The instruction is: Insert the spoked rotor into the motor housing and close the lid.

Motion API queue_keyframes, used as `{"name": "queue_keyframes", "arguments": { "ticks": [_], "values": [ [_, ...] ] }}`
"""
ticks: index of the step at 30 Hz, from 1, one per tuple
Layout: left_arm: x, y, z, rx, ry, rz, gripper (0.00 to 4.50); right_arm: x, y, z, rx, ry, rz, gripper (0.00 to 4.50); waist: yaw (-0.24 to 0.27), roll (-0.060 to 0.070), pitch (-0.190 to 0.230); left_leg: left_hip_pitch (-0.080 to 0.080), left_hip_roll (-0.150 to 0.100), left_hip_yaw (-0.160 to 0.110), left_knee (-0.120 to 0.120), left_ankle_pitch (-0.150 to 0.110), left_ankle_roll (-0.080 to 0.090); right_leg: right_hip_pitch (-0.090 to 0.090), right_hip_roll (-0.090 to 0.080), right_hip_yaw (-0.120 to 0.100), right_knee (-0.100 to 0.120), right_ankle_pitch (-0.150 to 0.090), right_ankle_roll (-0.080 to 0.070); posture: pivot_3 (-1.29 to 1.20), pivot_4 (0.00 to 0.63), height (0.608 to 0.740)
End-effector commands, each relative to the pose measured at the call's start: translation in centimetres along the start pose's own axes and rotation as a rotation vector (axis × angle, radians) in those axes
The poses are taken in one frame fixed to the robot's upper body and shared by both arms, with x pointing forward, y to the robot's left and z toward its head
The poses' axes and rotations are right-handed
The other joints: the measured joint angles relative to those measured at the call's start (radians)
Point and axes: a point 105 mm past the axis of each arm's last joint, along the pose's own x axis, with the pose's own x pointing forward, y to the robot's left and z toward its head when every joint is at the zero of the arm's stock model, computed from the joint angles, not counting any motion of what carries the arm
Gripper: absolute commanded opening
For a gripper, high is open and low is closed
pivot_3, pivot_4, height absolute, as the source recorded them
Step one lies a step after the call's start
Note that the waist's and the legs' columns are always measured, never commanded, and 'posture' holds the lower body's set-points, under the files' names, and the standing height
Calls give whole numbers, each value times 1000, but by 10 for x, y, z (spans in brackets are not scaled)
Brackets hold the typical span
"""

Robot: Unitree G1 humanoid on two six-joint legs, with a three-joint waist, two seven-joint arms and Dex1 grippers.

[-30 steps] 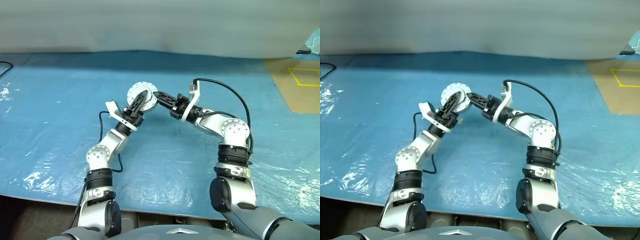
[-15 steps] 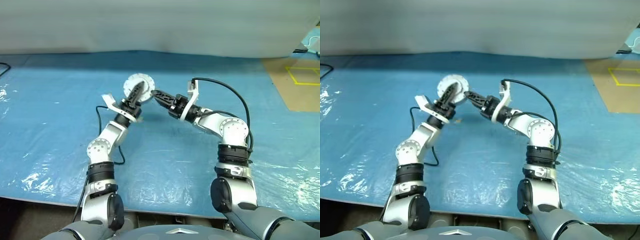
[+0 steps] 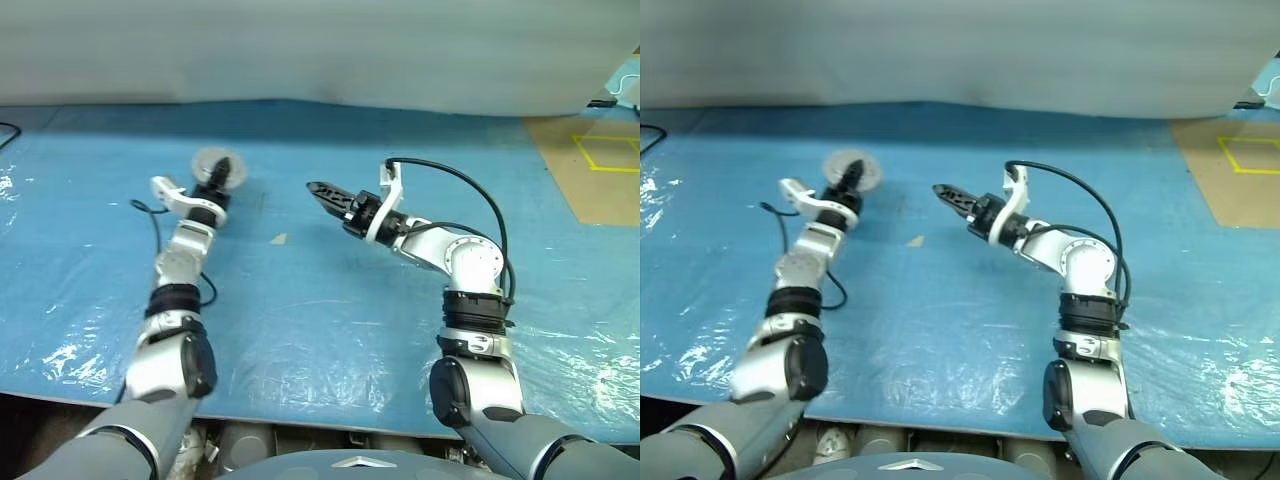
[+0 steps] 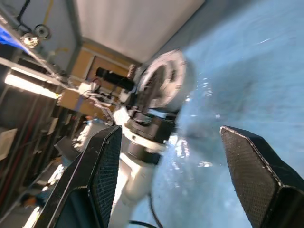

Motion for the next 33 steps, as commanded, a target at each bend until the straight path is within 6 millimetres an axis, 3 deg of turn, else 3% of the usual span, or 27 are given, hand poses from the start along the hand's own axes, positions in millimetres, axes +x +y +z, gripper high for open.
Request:
{"name": "queue_keyframes", "arguments": {
  "ticks": [1, 9, 12, 17, 18, 22, 28, 31, 33],
  "values": [
    [10, -11, 1, 64, 20, -48, 2418, -3, 13, 7, -60, -40, 31, 3415, 12, 0, 0, 0, 0, 0, 0, 0, 0, 0, 0, 0, 0, 0, 0, 0, 150, 740],
    [16, -4, -23, 80, 129, 10, 2418, -2, 6, 0, -85, -23, -13, 3415, 27, -5, 3, -4, 0, -4, 2, 0, 0, 0, -2, -5, 1, 0, 0, 0, 150, 740],
    [13, 8, -26, 111, 141, 71, 2418, -1, 1, -1, -90, -20, -40, 3415, 26, -5, 3, -3, 0, -5, 2, 0, 0, 0, -2, -5, 2, 0, 0, 0, 150, 740],
    [5, 27, -15, 192, 147, 167, 4049, 0, -1, -5, -99, -13, -49, 3442, 15, -5, 3, -2, 0, -5, 2, 0, 0, 0, -2, -5, 3, 0, 0, 0, 150, 740],
    [3, 31, -11, 219, 152, 178, 4378, 0, -2, -6, -97, -13, -55, 3442, 12, -5, 3, -2, 0, -5, 2, 0, 0, 0, -2, -5, 3, 0, 0, 0, 150, 740],
    [-7, 48, 19, 306, 111, 276, 4378, 3, -6, -10, -89, -12, -68, 3442, 6, -5, 3, 1, 0, -5, 2, 0, 0, 2, -2, -4, 4, 0, 0, 0, 150, 740],
    [-25, 65, 84, 463, -43, 439, 4378, 6, -5, -12, -94, -9, -58, 3442, 13, -5, 3, 0, 0, -5, 2, 0, 0, 2, -2, -4, 3, 0, 0, 0, 150, 740],
    [-31, 63, 103, 557, -47, 434, 4378, 7, -6, -14, -88, -10, -59, 3442, 16, -5, 3, -1, 0, -5, 2, 0, 0, 1, -2, -6, 2, 0, 0, 0, 150, 740],
    [-26, 46, 115, 578, -72, 349, 4378, 7, -6, -15, -86, -8, -57, 3442, 20, -5, 3, -1, 0, -5, 2, 0, 0, 1, -2, -6, 2, 0, 0, 0, 150, 740]
  ]
}}
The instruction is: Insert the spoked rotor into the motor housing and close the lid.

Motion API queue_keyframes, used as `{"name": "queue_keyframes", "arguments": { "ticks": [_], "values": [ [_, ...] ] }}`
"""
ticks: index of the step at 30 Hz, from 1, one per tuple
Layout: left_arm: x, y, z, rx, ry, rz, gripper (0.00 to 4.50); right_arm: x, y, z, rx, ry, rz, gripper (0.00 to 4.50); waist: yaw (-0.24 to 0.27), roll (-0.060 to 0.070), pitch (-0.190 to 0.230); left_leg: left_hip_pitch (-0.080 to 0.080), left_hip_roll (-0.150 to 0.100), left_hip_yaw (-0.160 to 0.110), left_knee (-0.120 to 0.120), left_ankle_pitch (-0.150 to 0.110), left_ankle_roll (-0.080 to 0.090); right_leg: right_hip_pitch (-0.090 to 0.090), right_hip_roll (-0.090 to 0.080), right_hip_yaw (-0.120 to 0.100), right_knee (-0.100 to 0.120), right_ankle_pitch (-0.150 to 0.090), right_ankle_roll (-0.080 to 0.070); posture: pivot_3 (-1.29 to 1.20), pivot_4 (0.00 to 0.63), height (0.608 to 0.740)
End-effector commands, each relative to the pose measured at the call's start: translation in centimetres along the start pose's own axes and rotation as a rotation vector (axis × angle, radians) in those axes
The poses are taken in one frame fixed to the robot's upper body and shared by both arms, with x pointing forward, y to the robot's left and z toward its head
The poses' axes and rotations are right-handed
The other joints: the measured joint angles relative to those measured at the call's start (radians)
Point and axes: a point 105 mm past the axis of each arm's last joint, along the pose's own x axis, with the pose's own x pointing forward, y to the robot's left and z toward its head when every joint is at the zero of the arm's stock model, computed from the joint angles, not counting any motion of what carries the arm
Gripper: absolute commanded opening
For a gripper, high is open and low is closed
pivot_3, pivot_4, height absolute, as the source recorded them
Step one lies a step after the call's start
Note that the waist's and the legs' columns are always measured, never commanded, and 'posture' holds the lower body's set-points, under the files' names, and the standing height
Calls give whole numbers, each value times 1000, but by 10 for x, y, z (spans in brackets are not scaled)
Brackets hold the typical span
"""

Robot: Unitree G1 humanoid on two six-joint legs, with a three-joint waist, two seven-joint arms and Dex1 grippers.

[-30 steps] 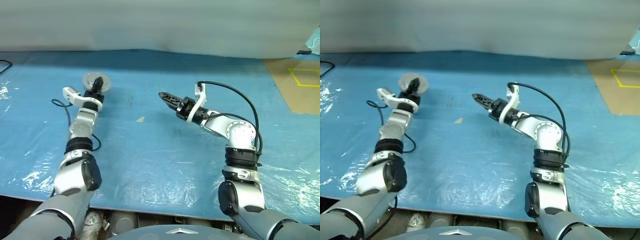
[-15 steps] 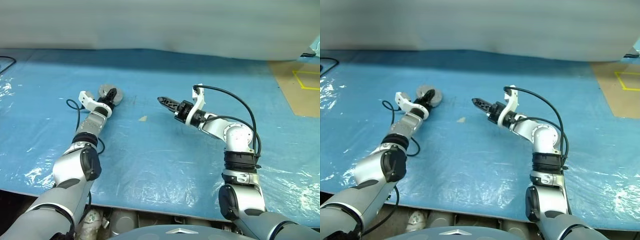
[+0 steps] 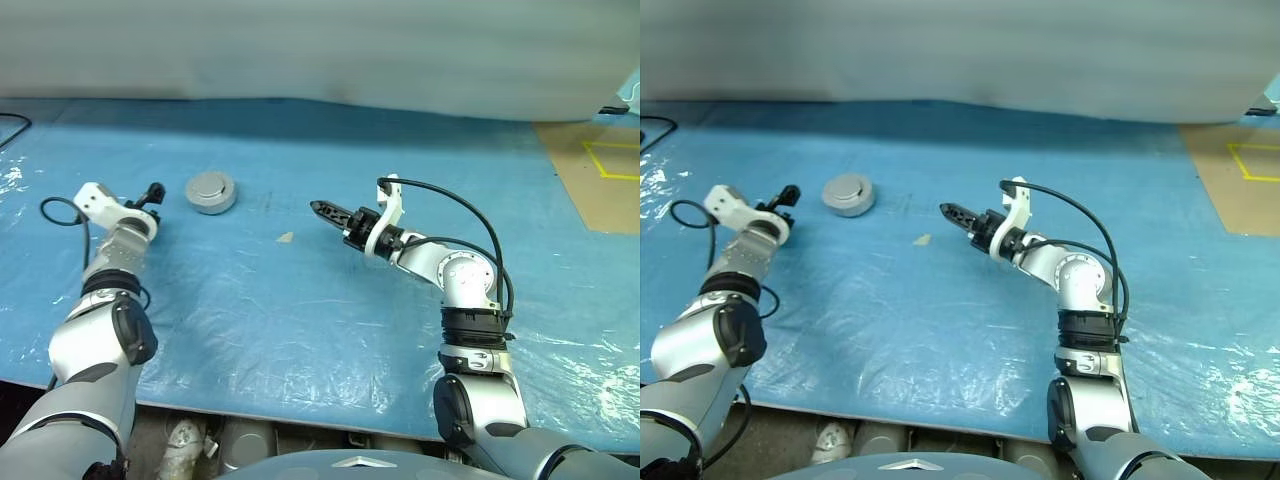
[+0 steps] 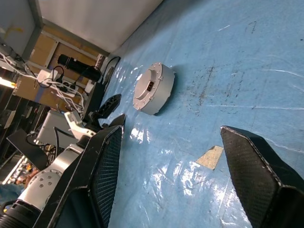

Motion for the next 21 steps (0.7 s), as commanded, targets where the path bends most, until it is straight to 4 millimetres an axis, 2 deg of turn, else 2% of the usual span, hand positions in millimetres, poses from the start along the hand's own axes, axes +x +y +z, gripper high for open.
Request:
{"name": "queue_keyframes", "arguments": {
  "ticks": [1, 3, 5, 6, 7, 9, 13, 15, 17, 19, 21],
  "values": [
    [-1, -27, 45, 35, -129, -155, 4378, 1, 7, 3, -19, -21, 31, 3442, 5, 0, 0, 0, 0, 0, 0, 0, 0, 0, 0, 0, 0, 0, 0, 0, 150, 740],
    [-7, -53, 66, 29, -192, -314, 4378, -1, 9, 6, -44, -27, 41, 3442, 6, 0, 0, -1, 0, -1, 1, 0, 0, 0, -1, -1, 0, 0, 0, 0, 150, 740],
    [-18, -86, 76, 57, -214, -515, 4378, -7, 14, 14, -107, -54, 62, 3442, 6, 0, 0, -1, 0, -1, 1, 0, 0, 0, -1, -1, 1, 0, 0, 0, 150, 740],
    [-28, -105, 77, 86, -210, -629, 4378, -12, 16, 21, -156, -84, 64, 3442, 6, 0, 0, -1, 0, 0, 2, 0, 0, 0, -1, -1, 1, 0, 0, 0, 150, 740],
    [-43, -131, 74, 93, -188, -777, 4378, -20, 17, 37, -254, -174, 36, 3442, 6, 0, 0, -2, 0, 0, 2, 0, 0, 0, -1, -1, 0, 0, 0, 0, 150, 740],
    [-67, -160, 66, 96, -148, -947, 4378, -31, 20, 53, -373, -270, 8, 3442, 8, 0, 0, -2, 0, 0, 1, 0, 0, 0, -2, -1, 0, 0, 0, 0, 150, 740],
    [-100, -194, 40, 113, -49, -1133, 4378, -39, 19, 58, -618, -224, -31, 3442, 0, 0, 0, -1, 0, 1, 1, 0, 0, 0, -1, -1, 1, 0, -1, 0, 150, 740],
    [-118, -208, 0, 236, 68, -1230, 4378, -45, 12, 64, -729, -216, -110, 3442, -9, 0, 0, 0, 0, 1, 1, 0, 0, 0, -1, 0, 2, 0, -1, 0, 150, 740],
    [-128, -211, -33, 325, 158, -1276, 4378, -49, 10, 65, -782, -204, -132, 3442, -11, 0, 0, 1, 0, 1, 1, 0, 0, 0, 0, 2, 2, 0, -1, 0, 150, 740],
    [-128, -212, -51, 352, 198, -1279, 4378, -52, 10, 65, -812, -206, -142, 3442, -11, 0, 0, 2, 0, 2, 1, 0, 0, 0, 0, 3, 2, 0, -1, 0, 150, 740],
    [-135, -216, -62, 322, 227, -1316, 4378, -56, 3, 64, -848, -200, -203, 3442, -10, 0, 0, 1, 0, 2, 1, 0, 0, -1, 1, 3, 2, 0, -1, 0, 150, 740]
  ]
}}
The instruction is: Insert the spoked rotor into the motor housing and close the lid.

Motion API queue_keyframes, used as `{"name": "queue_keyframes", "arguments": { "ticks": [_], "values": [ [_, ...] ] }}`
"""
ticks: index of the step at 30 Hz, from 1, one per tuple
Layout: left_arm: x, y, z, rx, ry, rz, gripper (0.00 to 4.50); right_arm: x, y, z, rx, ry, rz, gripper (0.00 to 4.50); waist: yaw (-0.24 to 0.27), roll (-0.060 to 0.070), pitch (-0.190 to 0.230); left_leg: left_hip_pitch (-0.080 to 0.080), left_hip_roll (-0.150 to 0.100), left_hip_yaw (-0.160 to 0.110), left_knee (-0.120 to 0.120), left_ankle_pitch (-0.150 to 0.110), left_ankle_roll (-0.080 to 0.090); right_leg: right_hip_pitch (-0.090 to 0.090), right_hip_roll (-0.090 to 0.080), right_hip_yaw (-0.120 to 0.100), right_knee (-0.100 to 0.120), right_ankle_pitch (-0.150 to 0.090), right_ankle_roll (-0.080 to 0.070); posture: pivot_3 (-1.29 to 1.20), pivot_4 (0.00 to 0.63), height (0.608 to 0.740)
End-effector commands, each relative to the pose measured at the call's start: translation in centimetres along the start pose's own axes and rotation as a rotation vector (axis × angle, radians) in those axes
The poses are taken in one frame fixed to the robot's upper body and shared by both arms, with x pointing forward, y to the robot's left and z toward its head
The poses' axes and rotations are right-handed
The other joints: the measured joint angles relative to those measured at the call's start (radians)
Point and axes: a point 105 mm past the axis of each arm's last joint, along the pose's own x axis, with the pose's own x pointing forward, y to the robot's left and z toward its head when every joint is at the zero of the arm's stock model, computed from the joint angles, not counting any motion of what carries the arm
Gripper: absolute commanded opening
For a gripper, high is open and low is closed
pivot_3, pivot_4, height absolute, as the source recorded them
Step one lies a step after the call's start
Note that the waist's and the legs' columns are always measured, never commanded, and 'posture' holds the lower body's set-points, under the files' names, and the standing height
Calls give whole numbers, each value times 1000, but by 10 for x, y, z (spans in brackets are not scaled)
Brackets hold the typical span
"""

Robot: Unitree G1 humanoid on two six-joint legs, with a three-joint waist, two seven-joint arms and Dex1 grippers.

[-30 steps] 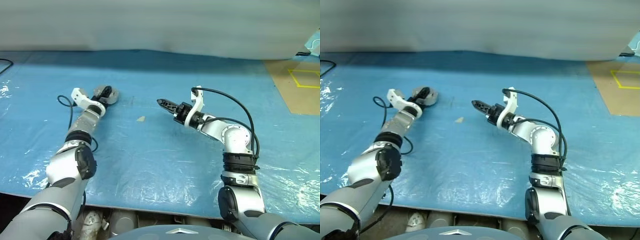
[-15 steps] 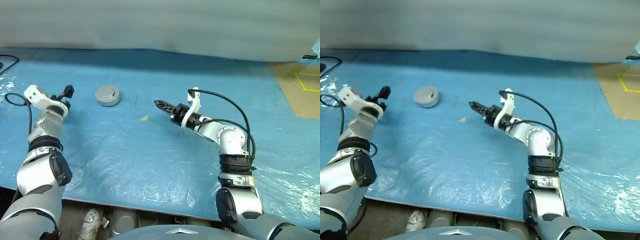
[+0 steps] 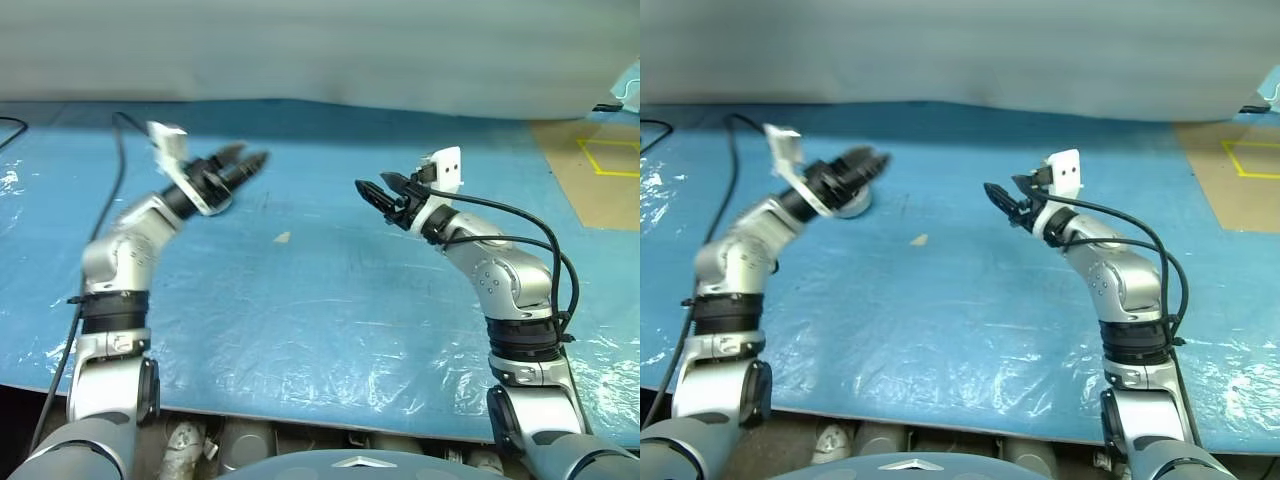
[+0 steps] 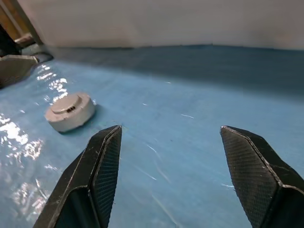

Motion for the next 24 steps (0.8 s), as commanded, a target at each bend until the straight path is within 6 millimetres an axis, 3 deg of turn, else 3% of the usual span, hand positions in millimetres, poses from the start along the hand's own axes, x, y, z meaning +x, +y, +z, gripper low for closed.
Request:
{"name": "queue_keyframes", "arguments": {
  "ticks": [1, 6, 17, 24],
  "values": [
    [10, -20, -3, 36, -11, -91, 4378, -9, -3, 5, -133, -18, -66, 3442, 2, 0, 0, 0, 0, 0, 0, 0, 0, 0, 0, 0, 0, 0, 0, 0, 150, 740],
    [18, -37, -32, 82, 40, -144, 4378, -19, -17, -10, -148, 0, -213, 3442, 3, 0, 0, 0, -1, 0, -1, 0, 0, 0, 0, 0, -1, 0, 0, 0, 150, 740],
    [29, -13, -16, 83, -29, -60, 4378, -11, -14, -3, -180, -34, -215, 3442, 0, 1, 0, 3, -1, 5, 1, 0, 0, 1, 0, 6, -1, 0, 0, 0, 150, 740],
    [22, -11, -23, 82, -15, -43, 4378, -11, -11, -12, -211, -13, -224, 3442, 0, 2, 0, 3, -1, 5, -1, 0, 0, 0, 0, 6, 0, 0, 0, 0, 150, 740]
  ]
}}
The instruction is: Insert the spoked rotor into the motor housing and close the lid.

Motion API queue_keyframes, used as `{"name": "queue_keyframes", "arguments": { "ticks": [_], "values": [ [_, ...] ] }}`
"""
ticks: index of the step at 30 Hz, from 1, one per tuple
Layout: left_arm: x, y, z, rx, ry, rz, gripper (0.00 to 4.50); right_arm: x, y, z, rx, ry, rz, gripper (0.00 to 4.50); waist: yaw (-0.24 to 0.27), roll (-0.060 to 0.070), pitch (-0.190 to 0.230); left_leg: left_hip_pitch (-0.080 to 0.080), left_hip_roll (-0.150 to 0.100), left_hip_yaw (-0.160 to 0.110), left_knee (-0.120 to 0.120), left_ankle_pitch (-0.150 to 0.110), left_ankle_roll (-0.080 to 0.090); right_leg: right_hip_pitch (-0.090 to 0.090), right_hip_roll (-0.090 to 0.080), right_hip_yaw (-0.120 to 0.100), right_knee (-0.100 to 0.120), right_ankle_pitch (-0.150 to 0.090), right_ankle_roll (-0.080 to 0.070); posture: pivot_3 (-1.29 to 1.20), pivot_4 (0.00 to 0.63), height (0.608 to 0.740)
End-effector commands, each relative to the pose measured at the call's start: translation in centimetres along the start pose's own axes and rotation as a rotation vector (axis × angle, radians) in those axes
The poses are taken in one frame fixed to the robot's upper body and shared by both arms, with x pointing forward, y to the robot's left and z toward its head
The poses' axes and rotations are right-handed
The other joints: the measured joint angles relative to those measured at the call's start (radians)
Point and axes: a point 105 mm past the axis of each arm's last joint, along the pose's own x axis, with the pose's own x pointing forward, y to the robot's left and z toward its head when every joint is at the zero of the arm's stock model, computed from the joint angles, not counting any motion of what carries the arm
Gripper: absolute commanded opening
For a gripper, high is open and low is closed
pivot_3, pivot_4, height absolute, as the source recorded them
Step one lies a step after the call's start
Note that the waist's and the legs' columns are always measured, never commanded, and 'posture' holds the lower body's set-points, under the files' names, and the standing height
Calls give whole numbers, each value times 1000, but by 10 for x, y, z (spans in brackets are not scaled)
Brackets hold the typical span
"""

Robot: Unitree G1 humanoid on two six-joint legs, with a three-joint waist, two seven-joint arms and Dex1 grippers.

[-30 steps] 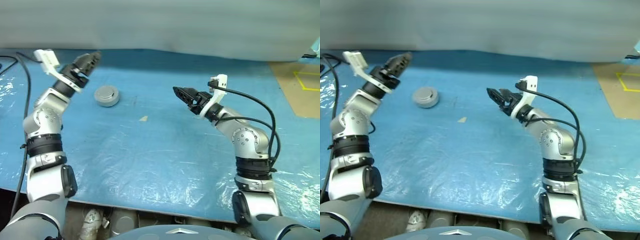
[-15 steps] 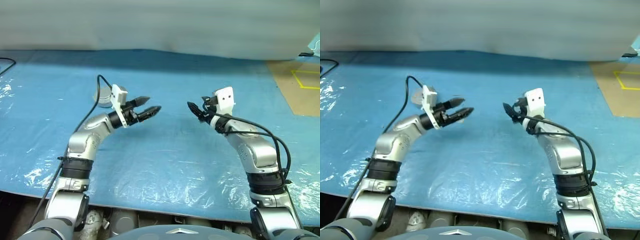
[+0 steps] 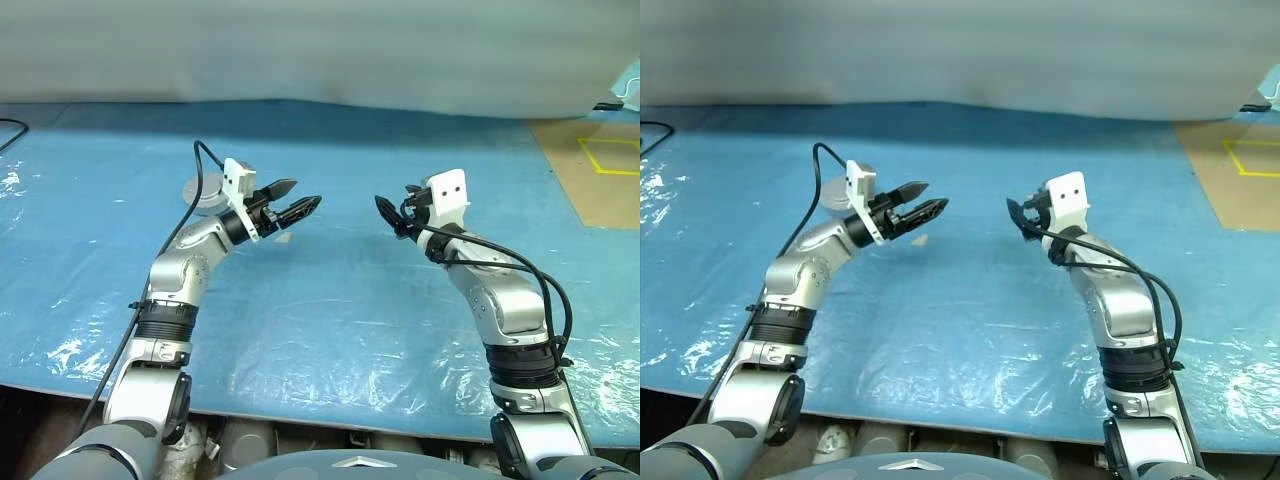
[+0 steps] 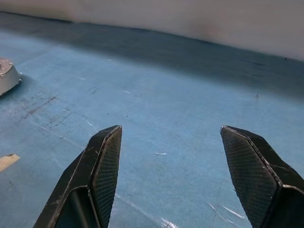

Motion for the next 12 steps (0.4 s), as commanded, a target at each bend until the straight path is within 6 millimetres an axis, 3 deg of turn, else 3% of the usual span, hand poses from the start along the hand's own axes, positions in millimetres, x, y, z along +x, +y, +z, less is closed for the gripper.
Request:
{"name": "queue_keyframes", "arguments": {
  "ticks": [1, 5, 8, 12],
  "values": [
    [-2, -2, 11, 16, -42, 1, 4378, -1, 6, 10, -28, -53, 5, 3442, 0, 0, 0, 0, 0, 0, 0, 0, 0, 0, 0, 0, 0, 0, 0, 0, 150, 740],
    [0, 1, 12, 21, -32, 9, 4378, 8, 10, 6, -47, -50, 14, 3442, 0, 0, 0, 0, 0, 0, 0, 0, 0, 0, 0, 0, 0, 0, 0, 0, 150, 740],
    [2, 10, 24, -44, -76, 34, 4378, 20, 11, 18, -48, -92, 20, 3442, -1, 1, 0, 0, 0, 1, 2, 0, 0, 0, 0, 1, 1, 0, 0, 0, 150, 740],
    [3, 14, 31, -1, -66, 30, 4378, 29, 8, 22, -43, -105, 7, 3442, -4, 1, 1, 1, 0, 2, 2, 0, 0, 0, 0, 2, 2, 0, 0, 0, 150, 740]
  ]
}}
